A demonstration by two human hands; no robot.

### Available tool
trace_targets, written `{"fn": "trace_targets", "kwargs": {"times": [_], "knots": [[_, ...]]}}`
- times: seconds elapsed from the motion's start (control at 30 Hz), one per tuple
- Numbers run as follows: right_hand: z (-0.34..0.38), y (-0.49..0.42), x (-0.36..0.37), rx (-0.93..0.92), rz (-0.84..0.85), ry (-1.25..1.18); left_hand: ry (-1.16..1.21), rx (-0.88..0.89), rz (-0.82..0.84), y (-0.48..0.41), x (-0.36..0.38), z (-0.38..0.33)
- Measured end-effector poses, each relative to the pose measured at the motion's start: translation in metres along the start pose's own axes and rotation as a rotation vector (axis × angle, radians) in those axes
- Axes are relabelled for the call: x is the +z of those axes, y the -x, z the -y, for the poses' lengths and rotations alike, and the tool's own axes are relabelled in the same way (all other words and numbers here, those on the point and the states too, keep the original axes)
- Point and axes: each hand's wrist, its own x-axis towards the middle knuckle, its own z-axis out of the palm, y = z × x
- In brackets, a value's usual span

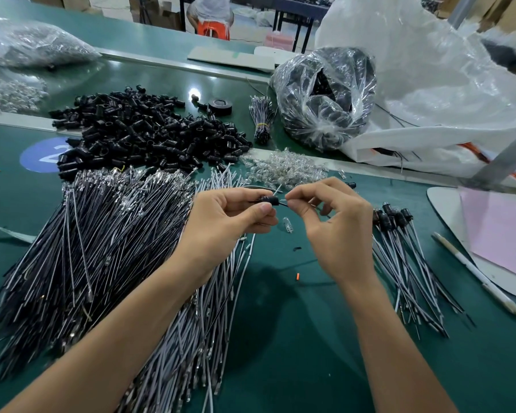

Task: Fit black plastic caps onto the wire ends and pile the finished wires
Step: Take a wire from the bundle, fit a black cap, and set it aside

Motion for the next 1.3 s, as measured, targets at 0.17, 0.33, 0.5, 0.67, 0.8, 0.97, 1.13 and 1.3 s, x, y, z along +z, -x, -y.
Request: {"fn": "trace_targets", "kwargs": {"times": [0.17,0.33,0.5,0.67,0.8,0.97,1.13,1.3], "knots": [[0.0012,0.0001,0.0009,0.002,0.020,-0.015,0.004,0.001,0.004,0.0000,-0.0004,-0.0002],[0.0013,-0.0001,0.0007,0.025,0.040,-0.030,0.010,0.006,0.013,0.0004,0.0003,0.0000],[0.0000,0.0012,0.0015,0.014,0.061,0.011,0.009,0.010,0.012,-0.0001,0.0002,0.0009],[0.0022,0.0024,0.0020,-0.040,0.050,0.060,-0.013,0.020,0.017,0.0001,-0.0006,0.0023],[0.0036,0.0031,0.0028,-0.095,0.052,0.088,-0.043,0.026,0.022,-0.0001,-0.0004,0.0032],[0.0056,0.0039,0.0050,0.009,0.013,-0.038,-0.038,0.022,0.025,0.0004,-0.0006,0.0031],[0.0036,0.0023,0.0047,0.022,0.047,-0.106,-0.040,0.018,0.027,0.0005,-0.0019,0.0022],[0.0016,0.0006,0.0021,-0.002,0.062,-0.089,-0.021,0.021,0.014,-0.0013,-0.0013,0.0021]]}}
